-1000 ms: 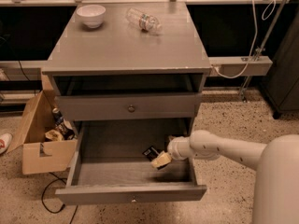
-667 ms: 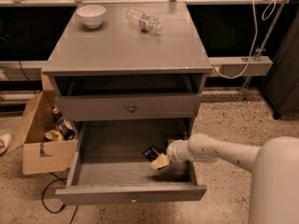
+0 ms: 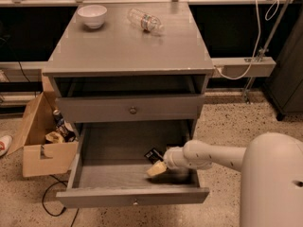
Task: Pick rxbar chocolate from middle drawer and place on counter
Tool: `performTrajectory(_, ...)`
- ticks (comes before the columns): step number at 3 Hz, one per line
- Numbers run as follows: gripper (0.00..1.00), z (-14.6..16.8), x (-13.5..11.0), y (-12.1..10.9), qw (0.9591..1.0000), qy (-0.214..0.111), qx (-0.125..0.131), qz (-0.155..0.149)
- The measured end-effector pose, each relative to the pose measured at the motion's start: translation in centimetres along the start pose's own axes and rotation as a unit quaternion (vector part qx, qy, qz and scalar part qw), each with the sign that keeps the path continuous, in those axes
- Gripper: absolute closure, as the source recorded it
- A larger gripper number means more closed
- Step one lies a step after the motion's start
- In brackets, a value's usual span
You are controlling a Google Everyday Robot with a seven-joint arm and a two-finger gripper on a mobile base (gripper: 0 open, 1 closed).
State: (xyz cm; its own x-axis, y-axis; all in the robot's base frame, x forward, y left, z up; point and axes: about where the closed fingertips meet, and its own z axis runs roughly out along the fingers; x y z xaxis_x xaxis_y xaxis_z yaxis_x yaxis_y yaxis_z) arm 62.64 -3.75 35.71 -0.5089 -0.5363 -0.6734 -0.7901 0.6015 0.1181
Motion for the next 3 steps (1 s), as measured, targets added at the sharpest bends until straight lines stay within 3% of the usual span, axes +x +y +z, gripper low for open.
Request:
performTrajectory(1, 0.14, 1.07, 0.35, 0.55, 1.0000, 0.000, 0.002, 0.005)
performTrajectory(3, 0.61, 0.73, -0.11, 0.88, 0.9998, -0.018, 0.010, 0.003)
